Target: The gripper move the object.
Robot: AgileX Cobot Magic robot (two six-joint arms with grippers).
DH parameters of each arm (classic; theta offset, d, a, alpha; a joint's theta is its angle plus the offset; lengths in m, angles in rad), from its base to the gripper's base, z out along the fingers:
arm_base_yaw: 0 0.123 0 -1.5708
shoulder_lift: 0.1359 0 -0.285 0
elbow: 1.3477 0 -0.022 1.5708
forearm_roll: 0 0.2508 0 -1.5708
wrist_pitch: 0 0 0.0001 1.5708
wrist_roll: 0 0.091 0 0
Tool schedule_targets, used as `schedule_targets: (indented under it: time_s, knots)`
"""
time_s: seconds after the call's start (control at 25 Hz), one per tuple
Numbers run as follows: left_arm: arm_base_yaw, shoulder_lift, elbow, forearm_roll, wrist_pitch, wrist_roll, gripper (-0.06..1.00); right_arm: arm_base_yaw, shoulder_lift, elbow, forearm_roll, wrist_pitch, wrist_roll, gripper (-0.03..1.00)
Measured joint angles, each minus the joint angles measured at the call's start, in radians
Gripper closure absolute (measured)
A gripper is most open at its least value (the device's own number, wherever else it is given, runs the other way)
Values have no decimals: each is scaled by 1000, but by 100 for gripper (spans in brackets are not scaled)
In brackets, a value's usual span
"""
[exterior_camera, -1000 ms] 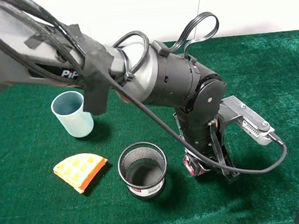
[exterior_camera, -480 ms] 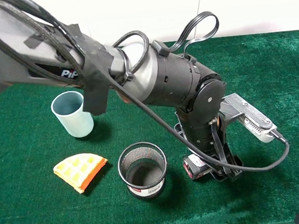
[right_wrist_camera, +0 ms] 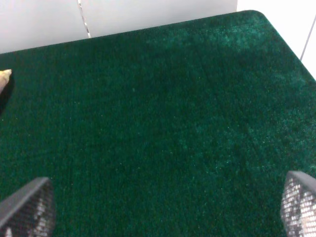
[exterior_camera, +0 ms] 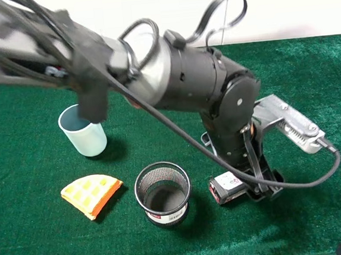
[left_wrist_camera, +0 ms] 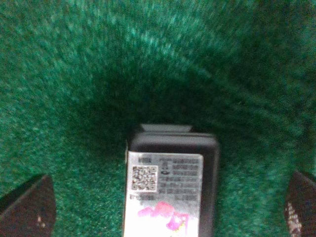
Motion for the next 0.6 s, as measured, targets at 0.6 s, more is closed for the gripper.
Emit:
schedule_targets:
  time_s: [0.6]
  knots:
    - [35,-165,-31,4,85,-2,0,0,0,0,1,0,0,27]
